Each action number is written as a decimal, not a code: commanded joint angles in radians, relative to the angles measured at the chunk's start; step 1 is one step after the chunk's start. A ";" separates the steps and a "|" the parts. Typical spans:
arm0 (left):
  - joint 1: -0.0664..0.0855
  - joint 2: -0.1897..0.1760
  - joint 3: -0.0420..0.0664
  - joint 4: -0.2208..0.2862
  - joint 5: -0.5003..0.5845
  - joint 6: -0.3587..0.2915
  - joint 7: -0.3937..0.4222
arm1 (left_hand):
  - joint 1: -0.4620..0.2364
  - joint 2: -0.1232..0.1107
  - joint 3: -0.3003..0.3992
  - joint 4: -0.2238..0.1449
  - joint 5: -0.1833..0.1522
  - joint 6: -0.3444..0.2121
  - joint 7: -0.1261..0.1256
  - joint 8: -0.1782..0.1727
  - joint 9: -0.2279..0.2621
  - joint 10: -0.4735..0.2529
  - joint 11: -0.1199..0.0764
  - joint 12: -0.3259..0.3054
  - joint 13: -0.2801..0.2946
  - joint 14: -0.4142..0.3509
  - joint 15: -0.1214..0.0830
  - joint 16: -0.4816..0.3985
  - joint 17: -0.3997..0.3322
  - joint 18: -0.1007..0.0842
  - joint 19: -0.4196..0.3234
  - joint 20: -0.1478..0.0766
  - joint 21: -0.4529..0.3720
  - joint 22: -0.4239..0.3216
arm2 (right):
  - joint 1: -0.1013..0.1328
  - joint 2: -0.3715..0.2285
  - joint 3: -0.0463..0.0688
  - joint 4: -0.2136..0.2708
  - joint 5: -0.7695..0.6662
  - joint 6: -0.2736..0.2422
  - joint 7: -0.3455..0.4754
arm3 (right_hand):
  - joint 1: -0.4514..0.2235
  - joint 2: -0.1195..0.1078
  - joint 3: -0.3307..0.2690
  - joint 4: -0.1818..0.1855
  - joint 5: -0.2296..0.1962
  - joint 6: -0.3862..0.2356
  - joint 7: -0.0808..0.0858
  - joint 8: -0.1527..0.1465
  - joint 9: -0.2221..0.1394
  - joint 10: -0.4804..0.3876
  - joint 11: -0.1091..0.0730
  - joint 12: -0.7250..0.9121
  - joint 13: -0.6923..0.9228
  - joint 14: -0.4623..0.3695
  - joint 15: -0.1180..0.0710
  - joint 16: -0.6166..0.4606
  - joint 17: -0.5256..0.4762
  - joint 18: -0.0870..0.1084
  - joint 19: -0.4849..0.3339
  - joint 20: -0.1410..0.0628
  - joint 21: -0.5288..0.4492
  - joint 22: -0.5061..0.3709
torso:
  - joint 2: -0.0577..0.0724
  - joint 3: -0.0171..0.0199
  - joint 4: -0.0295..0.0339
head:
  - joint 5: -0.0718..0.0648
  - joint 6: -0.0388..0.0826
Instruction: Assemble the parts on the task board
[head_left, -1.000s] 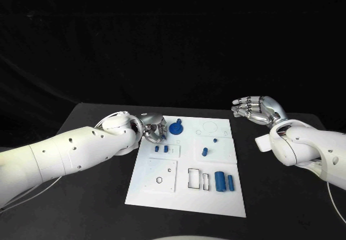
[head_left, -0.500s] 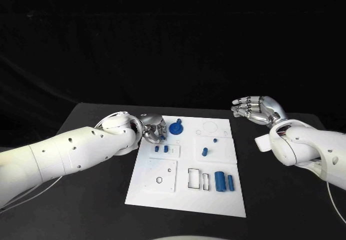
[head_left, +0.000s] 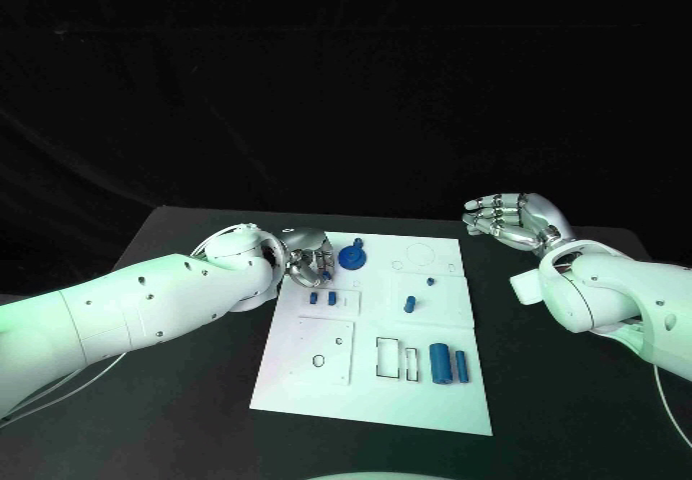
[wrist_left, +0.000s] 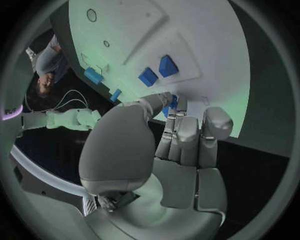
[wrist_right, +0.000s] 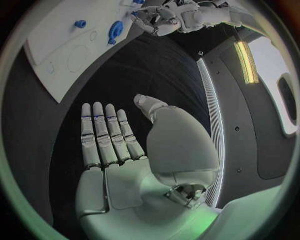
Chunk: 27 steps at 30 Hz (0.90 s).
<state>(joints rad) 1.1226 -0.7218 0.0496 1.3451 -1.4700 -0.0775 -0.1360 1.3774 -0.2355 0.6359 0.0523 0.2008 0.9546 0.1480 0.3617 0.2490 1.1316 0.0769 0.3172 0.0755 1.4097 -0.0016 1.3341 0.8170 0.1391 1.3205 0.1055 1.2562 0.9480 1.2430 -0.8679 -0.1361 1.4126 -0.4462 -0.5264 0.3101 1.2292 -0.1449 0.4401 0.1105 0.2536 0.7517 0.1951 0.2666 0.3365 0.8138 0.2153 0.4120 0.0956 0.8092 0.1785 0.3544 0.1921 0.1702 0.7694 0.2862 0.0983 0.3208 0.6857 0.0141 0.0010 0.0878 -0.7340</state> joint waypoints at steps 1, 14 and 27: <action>0.001 0.003 0.000 0.002 0.005 -0.014 0.001 | -0.007 0.001 -0.006 0.001 -0.003 0.006 0.002 -0.003 -0.001 0.006 0.001 -0.004 0.001 -0.002 0.001 -0.003 0.001 -0.019 0.001 -0.001 0.000 0.001 | -0.001 0.001 0.000 0.000 -0.003 0.014 0.012 | -0.008 0.004 -0.003 0.002 0.002 0.009 0.076 0.003 -0.001 0.007 -0.002 0.003 -0.001 0.009 0.000 -0.004 -0.001 0.006 0.008 -0.001 -0.006 -0.001 | 0.000 0.0004 0.0000 | -0.001 0.000; 0.001 0.005 0.000 0.002 0.004 0.011 -0.001 | -0.003 0.002 -0.007 -0.001 -0.003 0.008 0.001 -0.004 -0.001 0.009 0.001 -0.006 0.002 0.000 0.000 0.000 0.007 -0.020 0.003 -0.002 0.003 0.007 | -0.002 0.000 0.000 0.000 -0.003 0.016 0.011 | -0.008 0.004 -0.003 0.002 0.002 0.009 0.076 0.003 -0.001 0.007 -0.002 0.003 -0.001 0.009 0.000 -0.004 -0.001 0.006 0.008 -0.001 -0.006 -0.001 | 0.000 0.0003 -0.0001 | 0.000 0.001; 0.001 0.009 0.000 0.000 -0.004 0.028 -0.005 | -0.004 0.001 -0.009 -0.001 -0.004 0.006 0.001 -0.006 -0.001 0.008 0.001 -0.010 0.002 -0.002 0.000 -0.003 -0.003 -0.018 -0.001 -0.002 -0.002 -0.003 | -0.002 0.000 0.000 0.000 -0.003 0.016 0.011 | -0.008 0.004 -0.003 0.002 0.002 0.009 0.076 0.003 -0.001 0.007 -0.002 0.003 -0.001 0.009 0.000 -0.004 -0.001 0.006 0.008 -0.001 -0.006 -0.001 | -0.001 0.0003 0.0001 | 0.000 0.000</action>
<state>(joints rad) 1.1228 -0.7155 0.0496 1.3441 -1.4715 -0.0671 -0.1394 1.3774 -0.2355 0.6332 0.0496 0.2008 0.9545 0.1480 0.3617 0.2491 1.1314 0.0770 0.3130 0.0763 1.4097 -0.0016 1.3341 0.8144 0.1390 1.3205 0.1055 1.2559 0.9458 1.2415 -0.8683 -0.1361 1.4119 -0.4459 -0.5258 0.3105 1.2292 -0.1450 0.4402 0.1104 0.2536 0.7517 0.1951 0.2666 0.3366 0.8138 0.2153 0.4119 0.0957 0.8092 0.1785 0.3544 0.1923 0.1702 0.7694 0.2862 0.0983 0.3210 0.6849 0.0145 0.0009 0.0880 -0.7339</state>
